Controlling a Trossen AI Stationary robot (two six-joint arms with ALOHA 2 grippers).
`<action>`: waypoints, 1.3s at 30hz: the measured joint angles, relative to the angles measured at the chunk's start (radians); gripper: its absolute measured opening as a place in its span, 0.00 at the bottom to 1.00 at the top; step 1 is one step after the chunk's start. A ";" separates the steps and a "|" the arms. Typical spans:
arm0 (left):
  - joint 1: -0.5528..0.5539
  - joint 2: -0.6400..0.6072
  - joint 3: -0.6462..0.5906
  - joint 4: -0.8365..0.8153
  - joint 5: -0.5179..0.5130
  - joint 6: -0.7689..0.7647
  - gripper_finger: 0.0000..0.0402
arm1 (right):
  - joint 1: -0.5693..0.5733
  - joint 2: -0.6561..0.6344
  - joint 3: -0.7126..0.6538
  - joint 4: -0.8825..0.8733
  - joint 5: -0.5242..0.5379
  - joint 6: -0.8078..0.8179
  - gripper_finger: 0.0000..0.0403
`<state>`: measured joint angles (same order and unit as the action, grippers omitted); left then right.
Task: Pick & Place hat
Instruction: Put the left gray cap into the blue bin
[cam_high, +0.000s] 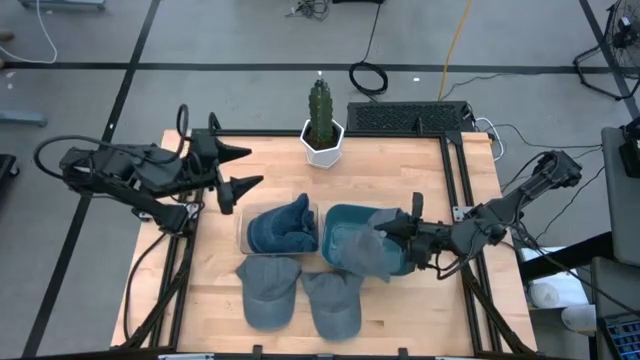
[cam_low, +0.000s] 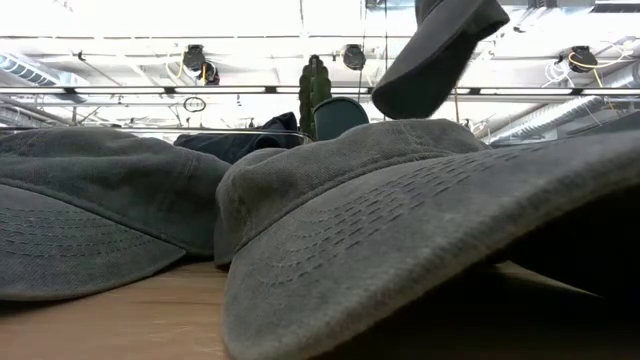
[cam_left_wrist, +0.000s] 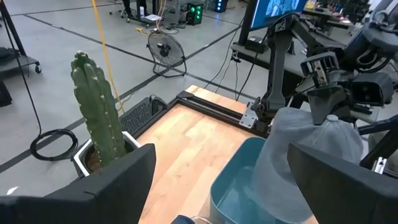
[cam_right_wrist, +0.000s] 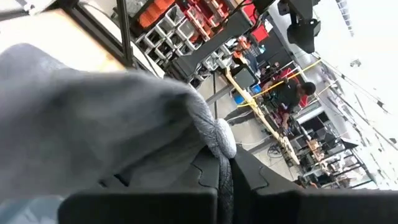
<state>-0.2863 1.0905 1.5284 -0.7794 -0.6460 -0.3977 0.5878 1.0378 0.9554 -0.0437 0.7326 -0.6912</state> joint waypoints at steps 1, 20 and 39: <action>0.000 0.004 0.000 0.000 0.000 0.000 0.92 | -0.009 0.000 0.000 -0.011 -0.001 0.001 0.00; 0.000 0.078 0.001 0.010 -0.001 0.000 0.92 | -0.214 0.000 -0.136 0.047 -0.293 0.079 0.00; 0.001 0.086 0.001 0.053 0.026 -0.001 0.93 | -0.235 0.000 -0.137 0.080 -0.364 0.024 0.00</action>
<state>-0.2855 1.1761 1.5291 -0.7267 -0.6205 -0.3990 0.3528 1.0382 0.8181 0.0364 0.3687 -0.6671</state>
